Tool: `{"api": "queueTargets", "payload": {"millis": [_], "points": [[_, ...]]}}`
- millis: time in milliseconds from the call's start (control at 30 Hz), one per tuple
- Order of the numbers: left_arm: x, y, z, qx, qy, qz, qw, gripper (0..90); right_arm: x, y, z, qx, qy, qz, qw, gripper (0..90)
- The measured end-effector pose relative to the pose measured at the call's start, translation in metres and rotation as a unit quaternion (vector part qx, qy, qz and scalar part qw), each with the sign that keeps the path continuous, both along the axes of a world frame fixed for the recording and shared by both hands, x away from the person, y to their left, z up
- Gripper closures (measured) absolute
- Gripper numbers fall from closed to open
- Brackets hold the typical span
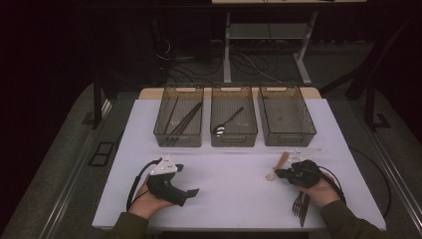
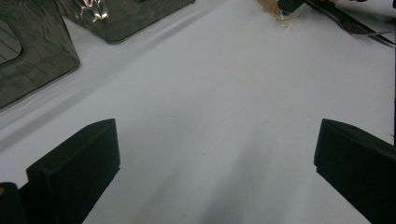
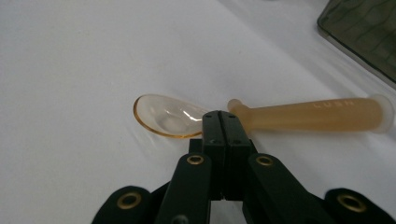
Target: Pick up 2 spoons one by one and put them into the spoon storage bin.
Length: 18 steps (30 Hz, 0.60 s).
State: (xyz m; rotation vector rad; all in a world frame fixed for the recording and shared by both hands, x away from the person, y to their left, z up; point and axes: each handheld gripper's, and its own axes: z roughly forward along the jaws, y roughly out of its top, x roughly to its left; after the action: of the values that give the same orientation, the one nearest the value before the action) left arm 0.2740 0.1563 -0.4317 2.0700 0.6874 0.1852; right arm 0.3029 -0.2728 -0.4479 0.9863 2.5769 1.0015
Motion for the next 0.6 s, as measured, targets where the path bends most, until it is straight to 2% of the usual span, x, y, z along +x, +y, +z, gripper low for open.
{"api": "queueTargets", "payload": {"millis": [600], "points": [[0.000, 0.000, -0.001, 0.002, 0.003, -0.004, 1.0000, 0.0, 0.017, 0.017, 0.000, 0.001, 0.002, -0.011, 0.9999, 89.5]]}}
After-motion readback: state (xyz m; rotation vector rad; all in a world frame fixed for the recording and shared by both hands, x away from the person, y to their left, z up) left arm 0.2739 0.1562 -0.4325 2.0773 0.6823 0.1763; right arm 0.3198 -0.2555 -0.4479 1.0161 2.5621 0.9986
